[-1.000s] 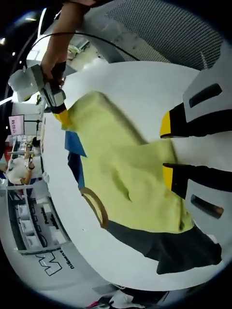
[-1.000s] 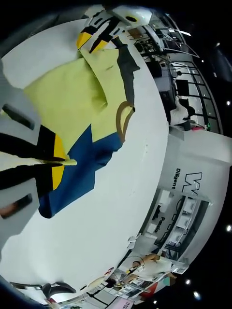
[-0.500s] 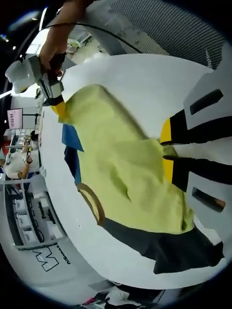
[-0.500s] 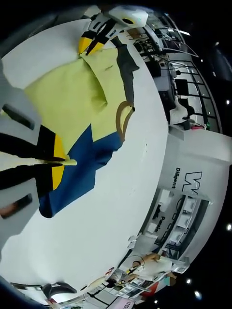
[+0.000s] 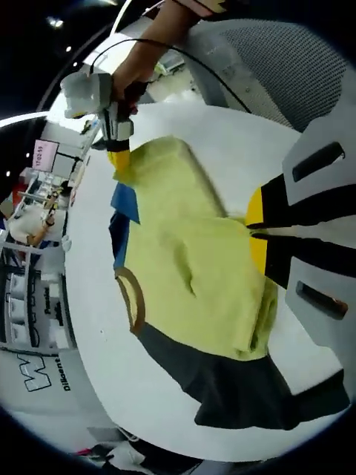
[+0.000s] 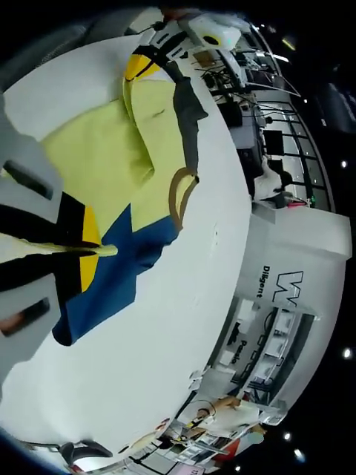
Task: Fold the garment on the visible template until the final outline fits inside the template.
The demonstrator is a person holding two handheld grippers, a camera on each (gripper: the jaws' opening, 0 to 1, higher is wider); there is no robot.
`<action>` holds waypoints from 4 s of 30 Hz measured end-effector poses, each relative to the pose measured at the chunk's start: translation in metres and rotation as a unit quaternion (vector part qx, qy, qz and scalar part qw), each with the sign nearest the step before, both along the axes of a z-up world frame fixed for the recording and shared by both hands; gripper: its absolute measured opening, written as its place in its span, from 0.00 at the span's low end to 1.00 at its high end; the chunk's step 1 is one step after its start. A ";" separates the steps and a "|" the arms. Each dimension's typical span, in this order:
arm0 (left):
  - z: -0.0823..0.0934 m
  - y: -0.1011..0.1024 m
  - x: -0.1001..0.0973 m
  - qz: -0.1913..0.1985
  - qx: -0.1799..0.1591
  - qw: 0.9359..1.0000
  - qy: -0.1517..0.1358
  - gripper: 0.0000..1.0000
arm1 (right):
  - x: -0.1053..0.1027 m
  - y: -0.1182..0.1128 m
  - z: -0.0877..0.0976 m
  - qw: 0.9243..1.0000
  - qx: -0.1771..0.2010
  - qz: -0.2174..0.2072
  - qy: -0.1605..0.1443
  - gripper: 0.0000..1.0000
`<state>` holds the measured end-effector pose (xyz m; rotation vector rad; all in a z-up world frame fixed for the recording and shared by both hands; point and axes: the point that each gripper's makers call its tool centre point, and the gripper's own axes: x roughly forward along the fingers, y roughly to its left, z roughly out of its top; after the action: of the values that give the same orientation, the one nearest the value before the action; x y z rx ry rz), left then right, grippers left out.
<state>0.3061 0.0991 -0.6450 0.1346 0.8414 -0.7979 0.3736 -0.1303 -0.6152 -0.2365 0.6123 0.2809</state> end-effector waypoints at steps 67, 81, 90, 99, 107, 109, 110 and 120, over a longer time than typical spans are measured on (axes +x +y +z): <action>0.015 0.106 -0.132 -0.060 0.210 0.957 0.191 0.00 | -0.197 0.009 -0.025 0.839 -0.032 0.352 0.414 0.00; 0.035 0.089 -0.135 -0.113 0.160 0.967 0.163 0.18 | -0.208 0.005 -0.008 0.833 -0.037 0.375 0.405 0.05; 0.045 0.092 -0.097 -0.068 0.161 0.980 0.094 0.18 | -0.148 0.012 0.004 0.899 -0.017 0.314 0.305 0.08; 0.052 0.087 -0.051 -0.001 0.132 0.991 0.024 0.17 | -0.113 0.014 0.002 0.920 -0.015 0.279 0.276 0.12; 0.057 0.085 -0.008 0.054 0.100 0.992 -0.050 0.19 | -0.065 0.008 -0.001 0.953 -0.029 0.216 0.212 0.14; 0.057 0.086 0.003 0.064 0.096 0.991 -0.064 0.20 | -0.047 0.003 0.000 0.964 -0.043 0.193 0.179 0.13; 0.055 0.093 0.010 0.078 0.116 0.987 -0.075 0.20 | -0.039 -0.002 -0.001 0.967 -0.062 0.183 0.165 0.12; 0.035 0.089 0.039 0.101 0.105 0.986 -0.081 0.23 | -0.012 -0.002 -0.013 0.976 -0.053 0.158 0.138 0.15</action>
<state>0.3452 0.1884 -0.6099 0.2916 0.7693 -0.4998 0.3611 -0.1322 -0.6285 -0.4027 0.8667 0.5956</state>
